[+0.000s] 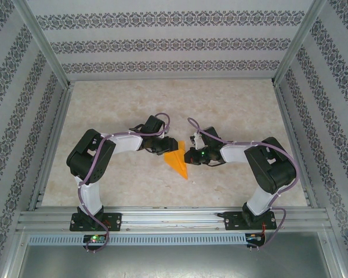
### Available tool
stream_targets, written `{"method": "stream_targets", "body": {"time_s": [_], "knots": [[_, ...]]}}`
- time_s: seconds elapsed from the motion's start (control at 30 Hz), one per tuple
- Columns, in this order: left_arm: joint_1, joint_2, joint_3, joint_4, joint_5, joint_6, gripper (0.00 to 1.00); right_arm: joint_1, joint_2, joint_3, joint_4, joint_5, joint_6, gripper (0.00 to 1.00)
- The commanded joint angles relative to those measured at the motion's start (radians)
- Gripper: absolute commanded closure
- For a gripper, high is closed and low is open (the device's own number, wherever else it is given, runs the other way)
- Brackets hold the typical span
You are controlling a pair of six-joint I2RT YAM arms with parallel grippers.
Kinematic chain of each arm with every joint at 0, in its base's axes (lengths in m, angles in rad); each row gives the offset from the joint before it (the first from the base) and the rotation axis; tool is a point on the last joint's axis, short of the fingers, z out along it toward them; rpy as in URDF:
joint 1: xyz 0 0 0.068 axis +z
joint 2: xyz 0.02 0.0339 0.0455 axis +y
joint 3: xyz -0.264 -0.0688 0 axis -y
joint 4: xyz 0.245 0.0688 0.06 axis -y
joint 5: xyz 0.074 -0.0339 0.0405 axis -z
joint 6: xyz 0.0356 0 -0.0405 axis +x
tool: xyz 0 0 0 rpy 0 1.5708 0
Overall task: Fold a paper plane with a square sheet of paper (fold left side to right side)
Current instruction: Fourth fold the wing at the center of the table.
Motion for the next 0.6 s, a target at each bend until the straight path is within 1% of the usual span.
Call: {"method": "stream_targets", "body": {"time_s": [0.0,0.33,0.57], "knots": [[-0.006,0.030,-0.006,-0.096,-0.067,0.021,0.54,0.007,-0.024,-0.021,-0.002,-0.003,0.001,0.99],[-0.006,0.028,-0.013,-0.094,-0.066,0.019,0.54,0.011,-0.075,-0.019,-0.002,-0.009,0.015,0.99],[-0.006,0.026,-0.013,-0.094,-0.067,0.019,0.54,0.016,-0.053,-0.018,-0.010,-0.003,0.010,0.99]]}}
